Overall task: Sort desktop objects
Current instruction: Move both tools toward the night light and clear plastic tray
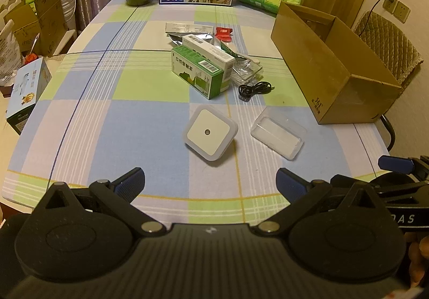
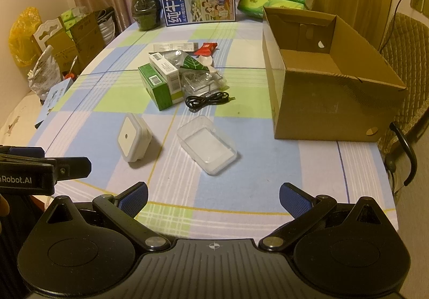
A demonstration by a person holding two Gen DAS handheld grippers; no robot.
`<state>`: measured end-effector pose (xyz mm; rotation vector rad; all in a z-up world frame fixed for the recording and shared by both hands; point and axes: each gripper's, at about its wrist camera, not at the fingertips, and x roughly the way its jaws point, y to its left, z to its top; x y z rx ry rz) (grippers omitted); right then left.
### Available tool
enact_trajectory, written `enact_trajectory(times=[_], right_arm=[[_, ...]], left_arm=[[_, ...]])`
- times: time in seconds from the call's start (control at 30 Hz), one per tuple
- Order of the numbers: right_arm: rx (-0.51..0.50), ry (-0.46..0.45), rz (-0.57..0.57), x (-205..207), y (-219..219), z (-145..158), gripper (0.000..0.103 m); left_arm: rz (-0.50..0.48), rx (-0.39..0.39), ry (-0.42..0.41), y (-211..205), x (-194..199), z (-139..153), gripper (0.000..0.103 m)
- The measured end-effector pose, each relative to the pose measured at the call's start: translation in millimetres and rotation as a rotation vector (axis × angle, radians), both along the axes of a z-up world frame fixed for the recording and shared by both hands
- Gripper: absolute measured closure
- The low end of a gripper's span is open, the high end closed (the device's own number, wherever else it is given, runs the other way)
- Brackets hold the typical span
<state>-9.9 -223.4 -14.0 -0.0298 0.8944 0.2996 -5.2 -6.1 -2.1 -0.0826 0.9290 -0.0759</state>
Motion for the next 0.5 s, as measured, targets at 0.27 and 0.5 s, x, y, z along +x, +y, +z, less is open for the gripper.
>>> enact_trajectory(times=[0.27,0.5], right_arm=[[-0.004,0.004,0.002,-0.2,0.4,-0.9,0.002],[-0.006,0.008,-0.001,0.8,-0.3,-2.5,0.002]], left_arm=[[0.001,-0.001,0.003,0.3,0.0,-0.5,0.001],[-0.002,-0.006,0.001,0.8,0.4,-0.9,0.001]])
